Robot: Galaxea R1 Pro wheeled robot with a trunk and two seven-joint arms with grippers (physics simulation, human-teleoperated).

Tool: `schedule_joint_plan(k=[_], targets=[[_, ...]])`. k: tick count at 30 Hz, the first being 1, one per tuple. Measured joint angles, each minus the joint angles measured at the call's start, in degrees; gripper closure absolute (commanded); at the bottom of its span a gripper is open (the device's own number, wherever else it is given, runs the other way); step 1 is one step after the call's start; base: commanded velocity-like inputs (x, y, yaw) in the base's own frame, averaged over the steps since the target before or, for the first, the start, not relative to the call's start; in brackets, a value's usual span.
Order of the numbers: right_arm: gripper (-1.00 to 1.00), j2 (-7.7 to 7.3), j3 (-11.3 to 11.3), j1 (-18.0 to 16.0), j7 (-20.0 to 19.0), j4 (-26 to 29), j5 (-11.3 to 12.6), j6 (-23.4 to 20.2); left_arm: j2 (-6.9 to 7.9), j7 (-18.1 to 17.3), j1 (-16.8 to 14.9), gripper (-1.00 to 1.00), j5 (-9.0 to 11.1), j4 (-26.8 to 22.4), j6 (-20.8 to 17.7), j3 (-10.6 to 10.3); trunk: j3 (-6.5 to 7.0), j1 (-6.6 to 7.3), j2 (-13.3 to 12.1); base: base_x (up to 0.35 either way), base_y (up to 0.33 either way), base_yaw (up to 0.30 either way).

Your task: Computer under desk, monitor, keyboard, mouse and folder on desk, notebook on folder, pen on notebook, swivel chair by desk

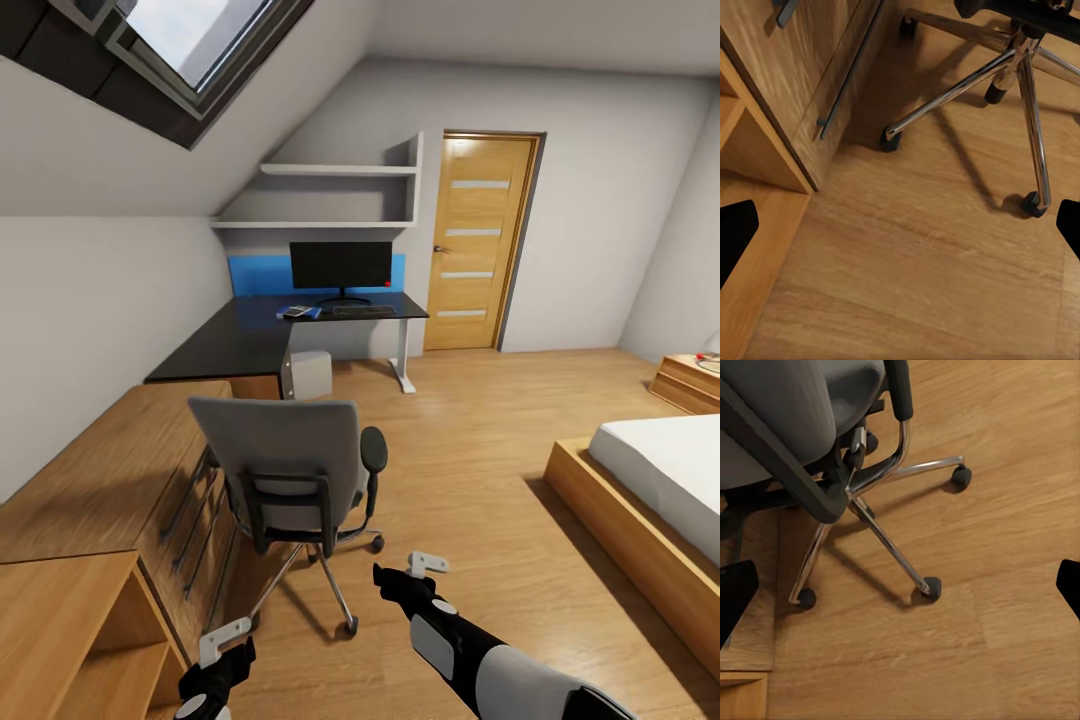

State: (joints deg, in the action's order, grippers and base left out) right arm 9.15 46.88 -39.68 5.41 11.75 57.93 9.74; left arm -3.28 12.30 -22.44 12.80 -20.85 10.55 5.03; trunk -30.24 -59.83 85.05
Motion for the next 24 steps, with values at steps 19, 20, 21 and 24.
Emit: schedule_joint_plan(k=[19,20,21,24], targets=[[-1.00,-0.05,-0.01,0.00,-0.02,-0.05,-0.24,2.67,0.06,0.03,-0.02,-1.00,0.00,-0.08,0.21,0.00,-0.89,-1.09,1.99,-0.001,0.002,0.000],[-1.00,-0.06,0.00,0.00,-0.02,-0.06,-0.33,3.19,0.04,0.04,-0.03,-1.00,0.01,-0.08,0.20,-0.02,-1.07,-1.31,2.39,0.000,0.000,0.000],[-1.00,-0.09,-0.02,0.00,-0.02,-0.07,-0.39,3.37,0.02,0.05,-0.03,-1.00,0.01,-0.08,0.18,-0.03,-1.25,-1.53,2.79,0.000,0.000,0.000],[-1.00,-0.23,0.02,0.00,0.17,-0.31,-2.65,3.86,-0.01,0.01,-0.01,-1.00,0.01,-0.04,-0.12,-0.31,-1.79,-2.19,4.00,0.000,0.000,0.000]])
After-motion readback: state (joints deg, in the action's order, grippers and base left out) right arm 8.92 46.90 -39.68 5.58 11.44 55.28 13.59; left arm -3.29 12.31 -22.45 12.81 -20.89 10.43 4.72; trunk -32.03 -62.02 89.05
